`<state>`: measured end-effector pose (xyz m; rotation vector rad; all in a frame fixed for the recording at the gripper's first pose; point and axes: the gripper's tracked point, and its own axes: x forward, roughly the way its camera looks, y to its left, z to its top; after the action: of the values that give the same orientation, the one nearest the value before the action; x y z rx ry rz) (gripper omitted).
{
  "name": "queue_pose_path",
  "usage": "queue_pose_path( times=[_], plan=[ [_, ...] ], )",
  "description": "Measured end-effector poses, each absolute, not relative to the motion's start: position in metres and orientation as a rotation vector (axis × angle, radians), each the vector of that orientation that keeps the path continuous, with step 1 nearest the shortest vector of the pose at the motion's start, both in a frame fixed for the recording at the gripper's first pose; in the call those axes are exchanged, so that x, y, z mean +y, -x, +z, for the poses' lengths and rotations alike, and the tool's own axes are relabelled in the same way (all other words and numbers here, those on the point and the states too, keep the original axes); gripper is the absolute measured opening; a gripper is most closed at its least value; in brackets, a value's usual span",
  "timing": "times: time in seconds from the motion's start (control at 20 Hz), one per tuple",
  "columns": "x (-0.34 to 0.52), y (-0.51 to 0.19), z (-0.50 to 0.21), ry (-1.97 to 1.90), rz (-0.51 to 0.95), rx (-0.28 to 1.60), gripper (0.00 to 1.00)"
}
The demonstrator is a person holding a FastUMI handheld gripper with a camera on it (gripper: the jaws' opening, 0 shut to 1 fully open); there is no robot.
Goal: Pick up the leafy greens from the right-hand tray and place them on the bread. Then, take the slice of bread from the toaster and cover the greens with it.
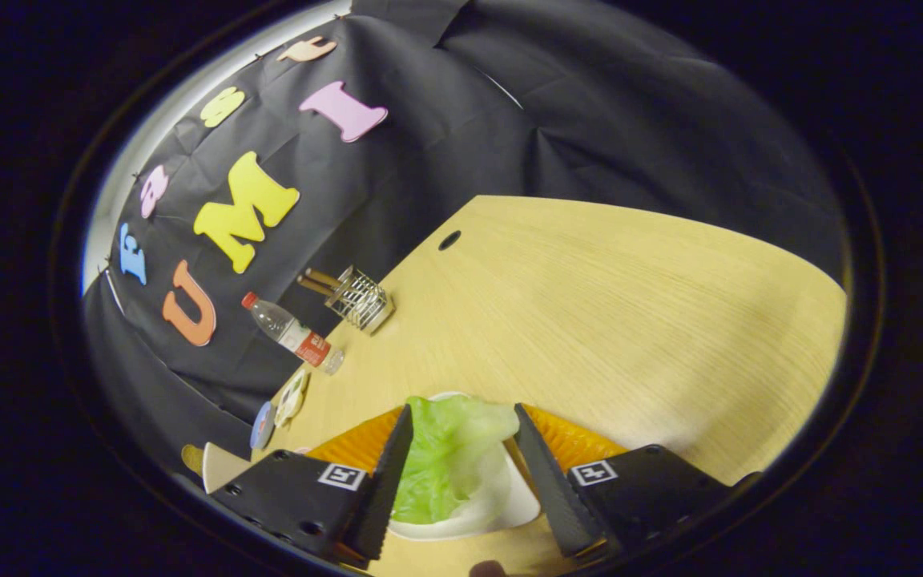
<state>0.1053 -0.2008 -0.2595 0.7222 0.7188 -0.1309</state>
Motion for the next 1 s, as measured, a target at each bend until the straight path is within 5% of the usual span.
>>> queue_pose_path(
  times=[0.2, 0.25, 0.35, 1.0],
  plan=[
    [-0.213, -0.105, -0.264, -0.692, -0.156, 0.734, 0.28],
    [-0.212, -0.105, -0.264, -0.694, -0.152, 0.733, 0.11],
    [-0.212, -0.104, -0.263, -0.692, -0.142, 0.737, 0.0],
    [-0.223, -0.102, -0.239, -0.731, -0.149, 0.675, 0.0]
  ],
)
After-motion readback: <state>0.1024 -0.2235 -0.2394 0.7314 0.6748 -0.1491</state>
